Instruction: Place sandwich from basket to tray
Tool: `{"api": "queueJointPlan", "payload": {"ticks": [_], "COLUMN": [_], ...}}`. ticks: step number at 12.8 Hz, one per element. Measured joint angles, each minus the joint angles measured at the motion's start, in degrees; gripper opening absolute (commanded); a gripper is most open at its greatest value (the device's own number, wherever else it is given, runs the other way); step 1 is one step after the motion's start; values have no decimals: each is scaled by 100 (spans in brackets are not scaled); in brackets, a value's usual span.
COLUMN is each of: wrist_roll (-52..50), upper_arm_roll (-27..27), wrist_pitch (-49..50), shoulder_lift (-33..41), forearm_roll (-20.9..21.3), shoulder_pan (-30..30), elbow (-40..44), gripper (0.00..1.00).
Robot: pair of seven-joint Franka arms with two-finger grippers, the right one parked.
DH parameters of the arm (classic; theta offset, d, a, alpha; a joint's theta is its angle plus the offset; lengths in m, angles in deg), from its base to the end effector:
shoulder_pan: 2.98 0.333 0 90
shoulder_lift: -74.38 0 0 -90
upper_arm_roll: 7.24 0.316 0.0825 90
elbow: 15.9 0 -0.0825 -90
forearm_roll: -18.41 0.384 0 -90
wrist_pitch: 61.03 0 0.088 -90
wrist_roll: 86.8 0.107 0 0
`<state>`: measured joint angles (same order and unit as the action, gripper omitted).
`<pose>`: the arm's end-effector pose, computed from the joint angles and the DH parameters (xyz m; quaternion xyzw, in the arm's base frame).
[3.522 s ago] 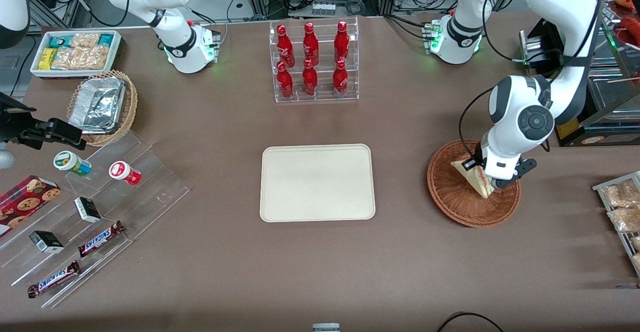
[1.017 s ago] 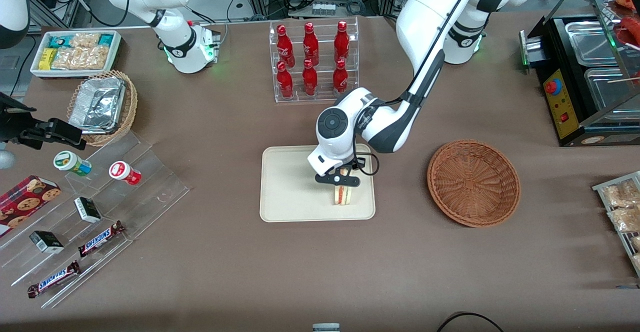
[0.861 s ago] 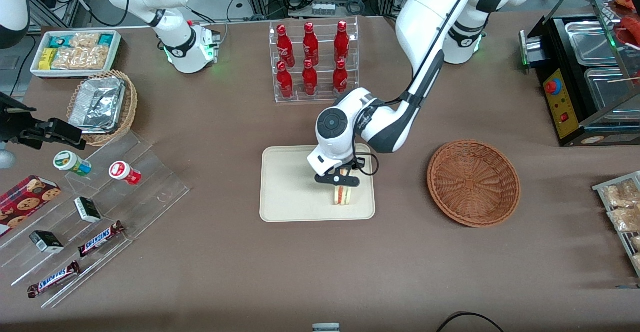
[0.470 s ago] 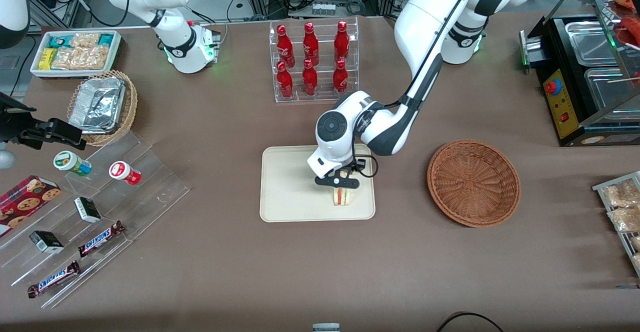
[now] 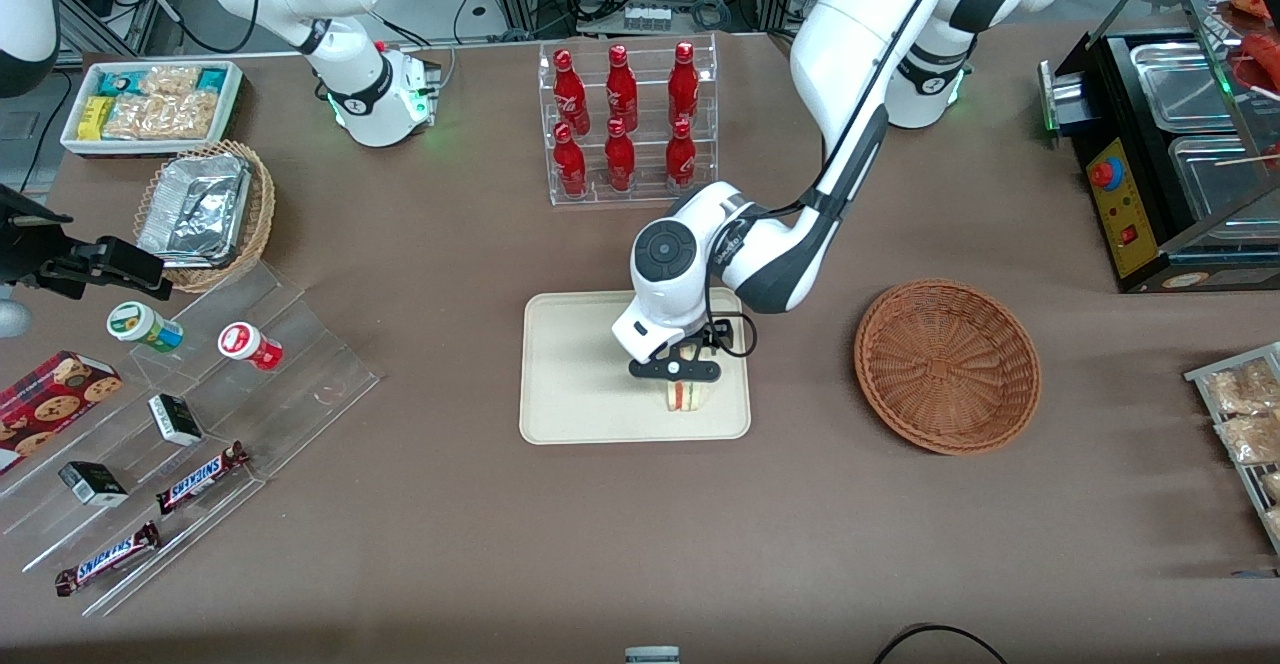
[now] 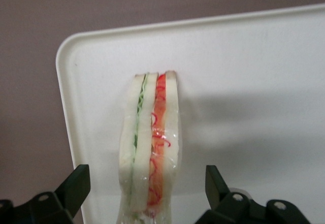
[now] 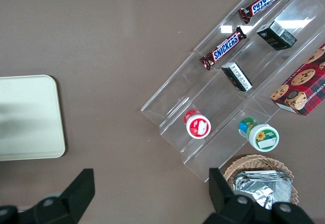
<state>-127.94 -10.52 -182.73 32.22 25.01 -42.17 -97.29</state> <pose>0.5425 -0.4789 0.2593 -0.9988 0.0355 -0.0080 0.0320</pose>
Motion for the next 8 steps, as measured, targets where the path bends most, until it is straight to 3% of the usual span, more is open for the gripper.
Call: {"api": "queueJointPlan", "payload": {"ticks": [4, 8], "wrist_roll": [-61, 196], "upper_arm_roll": [154, 167], "wrist_pitch": [14, 270], "shoulder_lift": [95, 558], "forearm_roll": [-2, -295], "shoulder_pan": [247, 1066], "elbow": [387, 506], "gripper": [100, 100]}}
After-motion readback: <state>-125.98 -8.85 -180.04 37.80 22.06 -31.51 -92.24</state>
